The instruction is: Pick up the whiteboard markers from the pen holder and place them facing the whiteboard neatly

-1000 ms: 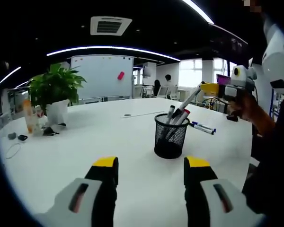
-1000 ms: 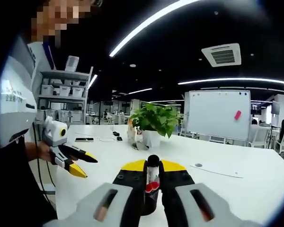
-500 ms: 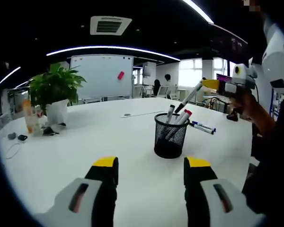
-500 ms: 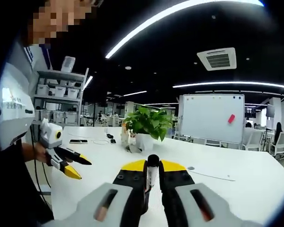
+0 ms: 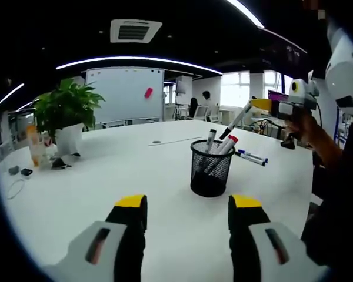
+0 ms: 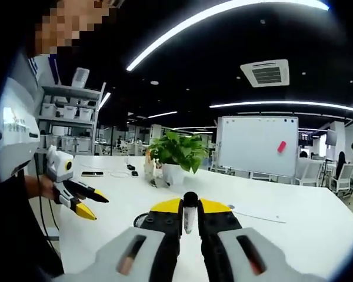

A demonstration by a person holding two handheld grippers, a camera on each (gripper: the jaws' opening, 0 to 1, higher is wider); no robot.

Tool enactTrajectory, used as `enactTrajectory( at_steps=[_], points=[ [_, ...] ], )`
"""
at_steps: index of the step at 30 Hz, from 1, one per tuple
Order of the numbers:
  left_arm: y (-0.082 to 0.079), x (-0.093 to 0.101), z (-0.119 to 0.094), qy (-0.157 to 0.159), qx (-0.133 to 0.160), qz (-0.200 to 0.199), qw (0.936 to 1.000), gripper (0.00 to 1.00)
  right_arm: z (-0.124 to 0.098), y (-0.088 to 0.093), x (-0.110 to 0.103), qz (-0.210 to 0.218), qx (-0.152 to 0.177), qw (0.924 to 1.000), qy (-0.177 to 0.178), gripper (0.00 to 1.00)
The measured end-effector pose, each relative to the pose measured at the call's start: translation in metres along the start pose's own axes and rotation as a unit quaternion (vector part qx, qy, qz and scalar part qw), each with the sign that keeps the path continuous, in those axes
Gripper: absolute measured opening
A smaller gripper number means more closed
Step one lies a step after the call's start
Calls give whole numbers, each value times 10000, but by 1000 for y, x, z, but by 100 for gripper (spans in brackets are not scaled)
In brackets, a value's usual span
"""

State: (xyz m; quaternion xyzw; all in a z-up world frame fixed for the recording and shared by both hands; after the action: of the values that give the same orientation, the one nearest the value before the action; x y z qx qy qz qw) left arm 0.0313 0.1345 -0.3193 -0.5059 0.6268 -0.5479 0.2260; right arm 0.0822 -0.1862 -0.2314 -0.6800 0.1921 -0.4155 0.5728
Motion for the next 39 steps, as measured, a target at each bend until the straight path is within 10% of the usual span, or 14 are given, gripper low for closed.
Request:
enactTrajectory(
  at_steps=[39],
  points=[
    [1, 1, 1, 1, -2, -17, 10000, 56, -12, 10, 14, 21, -198, 9989, 434, 13]
  ],
)
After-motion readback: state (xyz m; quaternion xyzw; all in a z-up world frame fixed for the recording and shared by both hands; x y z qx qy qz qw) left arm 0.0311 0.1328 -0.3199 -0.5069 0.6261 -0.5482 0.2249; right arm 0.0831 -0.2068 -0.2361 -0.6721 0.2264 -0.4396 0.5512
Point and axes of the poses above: the point that each gripper's makers call its tool centre point, and the gripper's own axes: z roughly forward along the fingers, x roughly to its right, y roughly out of its underside, the point moved 8 cm from there along -z, roughly backward along the fingers, and after that the axes turned 14 degrees about -z, right-handed, at the moved point
